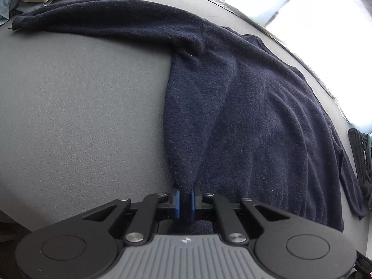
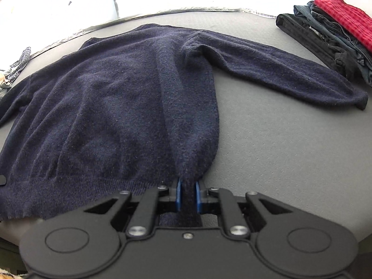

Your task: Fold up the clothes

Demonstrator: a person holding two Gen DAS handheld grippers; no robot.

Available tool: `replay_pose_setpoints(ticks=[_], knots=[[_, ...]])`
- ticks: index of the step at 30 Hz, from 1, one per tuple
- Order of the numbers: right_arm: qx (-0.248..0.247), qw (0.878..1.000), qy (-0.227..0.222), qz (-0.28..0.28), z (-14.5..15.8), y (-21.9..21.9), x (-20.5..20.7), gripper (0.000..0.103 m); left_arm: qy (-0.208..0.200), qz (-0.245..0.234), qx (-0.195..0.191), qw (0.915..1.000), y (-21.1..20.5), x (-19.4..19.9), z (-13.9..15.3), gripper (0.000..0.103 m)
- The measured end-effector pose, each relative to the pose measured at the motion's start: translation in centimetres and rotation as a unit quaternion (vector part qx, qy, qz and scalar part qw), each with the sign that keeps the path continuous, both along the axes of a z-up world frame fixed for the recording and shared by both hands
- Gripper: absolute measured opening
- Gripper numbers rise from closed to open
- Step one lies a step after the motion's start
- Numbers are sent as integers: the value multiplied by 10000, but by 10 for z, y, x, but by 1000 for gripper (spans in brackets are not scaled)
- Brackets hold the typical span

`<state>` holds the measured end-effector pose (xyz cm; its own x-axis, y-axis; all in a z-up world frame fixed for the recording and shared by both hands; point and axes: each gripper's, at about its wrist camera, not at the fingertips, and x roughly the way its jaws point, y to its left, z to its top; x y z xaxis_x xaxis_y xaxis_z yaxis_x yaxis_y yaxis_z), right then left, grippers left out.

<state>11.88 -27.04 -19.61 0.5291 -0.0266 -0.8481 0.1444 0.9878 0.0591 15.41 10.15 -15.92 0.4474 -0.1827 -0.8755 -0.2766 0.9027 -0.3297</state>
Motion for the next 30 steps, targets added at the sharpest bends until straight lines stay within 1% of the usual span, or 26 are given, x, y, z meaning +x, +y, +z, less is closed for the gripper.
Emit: replay_pose_setpoints(ticks=[1,2,4,6,8,9,10,11,14,17,19,20,25,27,30], knots=[[27,10000,69,-22,0,-1,2,17,30,-32,28,10000,0,1,0,11],[-12,9999,115,-41,0,-2,4,19,47,-75,75,9999,0,3,1,15],[-212,9996,117,-124,4,-1,9,46,45,-153,227,9996,1,8,6,24],[-392,9989,-34,-249,12,-1,12,50,-60,-185,441,9988,6,13,15,37],[-474,9979,-225,-379,19,-5,19,54,-246,-111,556,9981,14,18,25,44],[-527,9972,-316,-430,22,-5,24,60,-362,-47,606,9975,20,22,30,48],[-586,9963,-406,-475,25,-6,29,67,-471,19,639,9968,25,27,35,50],[-630,9958,-470,-480,27,-5,35,69,-560,56,663,9962,30,34,40,52],[-744,9942,-635,-454,31,-3,58,71,-750,49,758,9943,42,64,49,53],[-805,9930,-785,-361,32,-1,87,72,-909,-104,951,9912,49,103,56,53],[-794,9925,-889,-269,32,3,111,74,-1021,-267,1068,9887,53,130,59,58],[-783,9922,-938,-229,32,4,124,75,-1078,-356,1121,9872,55,143,59,63],[-623,9928,-1016,-97,22,3,203,75,-1190,-737,1118,9838,58,224,46,65],[-568,9934,-994,-26,16,1,240,75,-1239,-899,1070,9824,56,257,38,68],[-577,9936,-960,153,9,0,292,75,-1122,-1096,1068,9818,50,305,21,68]])
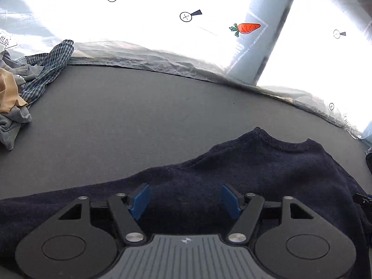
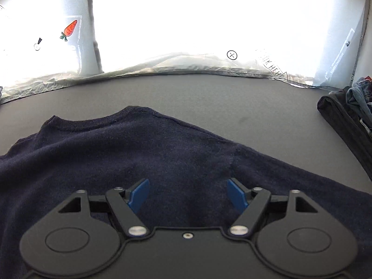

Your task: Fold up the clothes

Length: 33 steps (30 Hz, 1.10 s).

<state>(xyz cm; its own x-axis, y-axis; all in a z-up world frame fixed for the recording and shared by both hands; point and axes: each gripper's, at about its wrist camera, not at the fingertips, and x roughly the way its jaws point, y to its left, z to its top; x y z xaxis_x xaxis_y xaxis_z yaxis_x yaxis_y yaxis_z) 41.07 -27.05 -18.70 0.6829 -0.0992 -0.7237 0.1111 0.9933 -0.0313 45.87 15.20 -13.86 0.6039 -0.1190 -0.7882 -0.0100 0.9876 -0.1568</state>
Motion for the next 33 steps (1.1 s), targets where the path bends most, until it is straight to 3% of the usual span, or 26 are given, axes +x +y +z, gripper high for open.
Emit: replay_pose_setpoints(ticks=[4,10,11,13,14,16,18,19,21,26,29,30,31,33], knots=[[-160,9989,5,444,-9,7,60,75,6,-709,18,9975,-23,48,-16,69],[-100,9911,47,1328,-26,14,119,77,157,-1668,-65,9858,-73,97,-41,72],[-135,9892,81,1454,-28,15,125,77,126,-1748,-55,9845,-81,100,-46,79],[-89,9848,88,1731,-29,16,131,67,15,-1864,34,9825,-94,103,-52,78],[-15,9829,80,1839,-28,14,132,64,-37,-1831,165,9829,-101,104,-54,74],[150,9812,80,1924,-27,12,132,25,-206,-1721,423,9839,-110,103,-55,57],[207,9795,48,2002,-26,11,129,9,-241,-1686,104,9853,-108,105,-55,7],[117,9794,3,2017,-26,14,128,7,-195,-1552,-69,9877,-107,107,-55,7],[-43,9802,-56,1978,-26,19,131,6,-282,-1478,55,9886,-112,110,-56,7],[-229,9840,-152,1762,-28,25,150,5,-334,-1376,146,9898,-118,118,-58,7],[-465,9865,-90,1565,-23,30,157,5,-315,-1232,126,9918,-116,118,-58,15],[-607,9873,-141,1459,-19,31,157,13,-295,-1157,154,9927,-114,116,-56,19],[-625,9889,-220,1329,-12,31,154,32,-296,-1065,203,9937,-113,113,-52,22],[-490,9921,-410,1082,5,29,143,56,-425,-838,331,9950,-109,100,-39,39]])
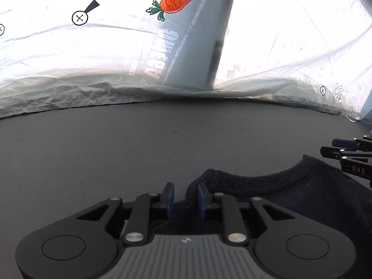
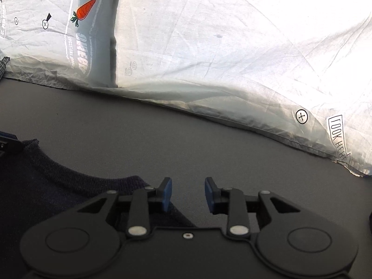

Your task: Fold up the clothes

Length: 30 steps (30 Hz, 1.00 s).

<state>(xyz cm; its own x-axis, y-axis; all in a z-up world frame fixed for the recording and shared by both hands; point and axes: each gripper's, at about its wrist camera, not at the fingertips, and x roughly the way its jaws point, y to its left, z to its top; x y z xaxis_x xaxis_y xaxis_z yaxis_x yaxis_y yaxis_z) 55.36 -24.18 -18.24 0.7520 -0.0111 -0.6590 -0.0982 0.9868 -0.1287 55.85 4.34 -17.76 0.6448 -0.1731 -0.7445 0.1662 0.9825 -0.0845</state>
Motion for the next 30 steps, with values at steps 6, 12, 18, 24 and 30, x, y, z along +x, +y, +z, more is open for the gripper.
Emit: replay_pose_setpoints(ticks=[6,12,18,24,30], knots=[[636,9970,29,-434,22,6,-78,86,-498,694,-109,9963,44,-87,42,97],[868,9929,607,-547,2,35,-199,101,-25,1701,-206,9852,109,-198,44,99],[745,9909,688,-885,-22,53,-268,103,327,3214,-705,9437,199,-283,28,100],[680,9898,302,-1212,-35,59,-300,103,273,4286,-1438,8916,278,-326,29,100],[665,9865,-152,-1487,-44,65,-319,103,-69,4461,-1186,8870,325,-343,41,100]])
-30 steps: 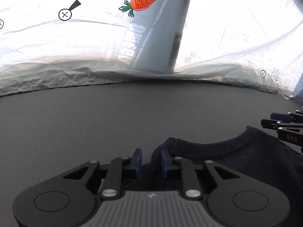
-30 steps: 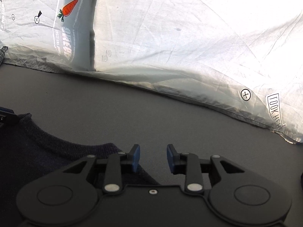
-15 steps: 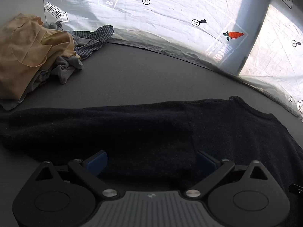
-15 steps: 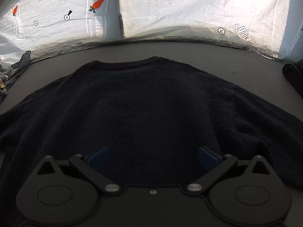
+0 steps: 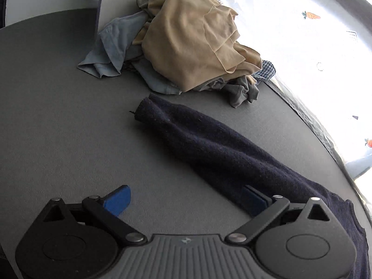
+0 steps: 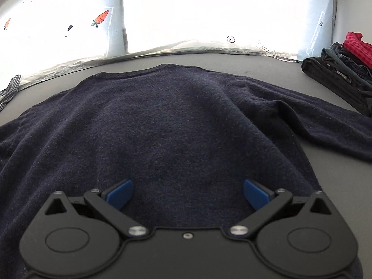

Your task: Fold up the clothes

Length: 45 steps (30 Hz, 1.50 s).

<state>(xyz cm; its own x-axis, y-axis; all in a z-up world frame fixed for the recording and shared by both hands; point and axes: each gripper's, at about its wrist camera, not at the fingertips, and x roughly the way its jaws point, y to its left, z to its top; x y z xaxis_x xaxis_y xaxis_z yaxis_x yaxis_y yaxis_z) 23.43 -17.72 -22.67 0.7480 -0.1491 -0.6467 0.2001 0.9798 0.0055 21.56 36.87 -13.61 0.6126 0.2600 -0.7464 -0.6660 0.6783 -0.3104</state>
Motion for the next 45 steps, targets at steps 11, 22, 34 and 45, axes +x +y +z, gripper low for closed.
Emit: replay_pose_setpoints(ticks=[11,22,34,45], knots=[[-40,9999,-140,-35,-3,0,0,103,-145,262,-14,9996,61,42,-18,87],[-43,9998,-140,-109,-4,1,1,103,-322,-513,67,9981,36,97,-16,7],[-16,9998,-150,-115,-4,0,1,103,-1167,-2717,-847,9515,-87,136,22,6],[97,9998,122,-94,2,-4,9,103,-290,-4025,-1189,9072,-157,135,-2,61]])
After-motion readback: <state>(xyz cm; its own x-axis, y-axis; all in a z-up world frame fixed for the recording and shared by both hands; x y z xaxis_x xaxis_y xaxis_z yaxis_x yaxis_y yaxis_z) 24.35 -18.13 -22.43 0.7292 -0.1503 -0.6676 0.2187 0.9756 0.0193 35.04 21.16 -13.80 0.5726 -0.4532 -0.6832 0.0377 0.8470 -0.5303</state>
